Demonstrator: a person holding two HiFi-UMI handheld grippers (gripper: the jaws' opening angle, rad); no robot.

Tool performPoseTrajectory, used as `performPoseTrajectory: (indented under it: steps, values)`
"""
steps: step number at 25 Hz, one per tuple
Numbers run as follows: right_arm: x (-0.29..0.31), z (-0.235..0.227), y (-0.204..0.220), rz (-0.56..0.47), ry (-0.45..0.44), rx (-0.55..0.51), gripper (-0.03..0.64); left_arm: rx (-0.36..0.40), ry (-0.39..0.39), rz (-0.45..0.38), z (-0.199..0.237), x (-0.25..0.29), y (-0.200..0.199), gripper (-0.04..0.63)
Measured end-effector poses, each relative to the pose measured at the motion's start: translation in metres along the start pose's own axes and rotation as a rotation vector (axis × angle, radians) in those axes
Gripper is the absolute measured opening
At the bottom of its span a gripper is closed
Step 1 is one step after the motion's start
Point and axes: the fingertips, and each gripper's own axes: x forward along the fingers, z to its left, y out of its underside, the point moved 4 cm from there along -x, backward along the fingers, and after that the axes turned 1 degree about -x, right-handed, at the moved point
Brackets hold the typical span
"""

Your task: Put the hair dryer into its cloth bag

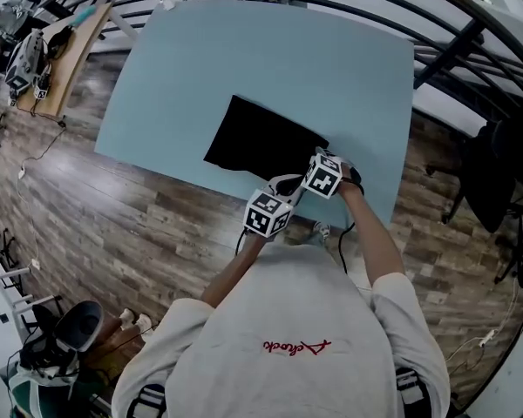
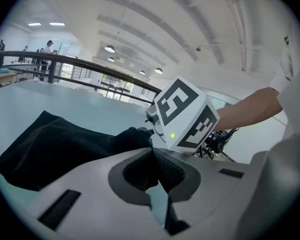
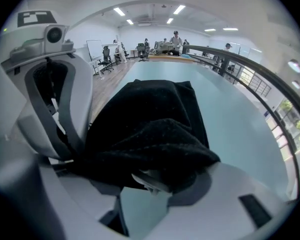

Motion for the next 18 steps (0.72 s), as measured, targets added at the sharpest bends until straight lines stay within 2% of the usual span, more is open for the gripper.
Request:
performPoseTrajectory:
  steps: [6,18]
  values:
    - [0.007,-0.002,-0.014,-0.024,-0.015,-0.016,0.224,-0.046,-0.015,-0.024,0.011,-0.01,-0.001,0.012]
    - [0.023,-0.003,-0.024,-0.092,-0.06,-0.019,0.225,-0.08,-0.024,-0.039,0.02,-0.015,0.003,0.012]
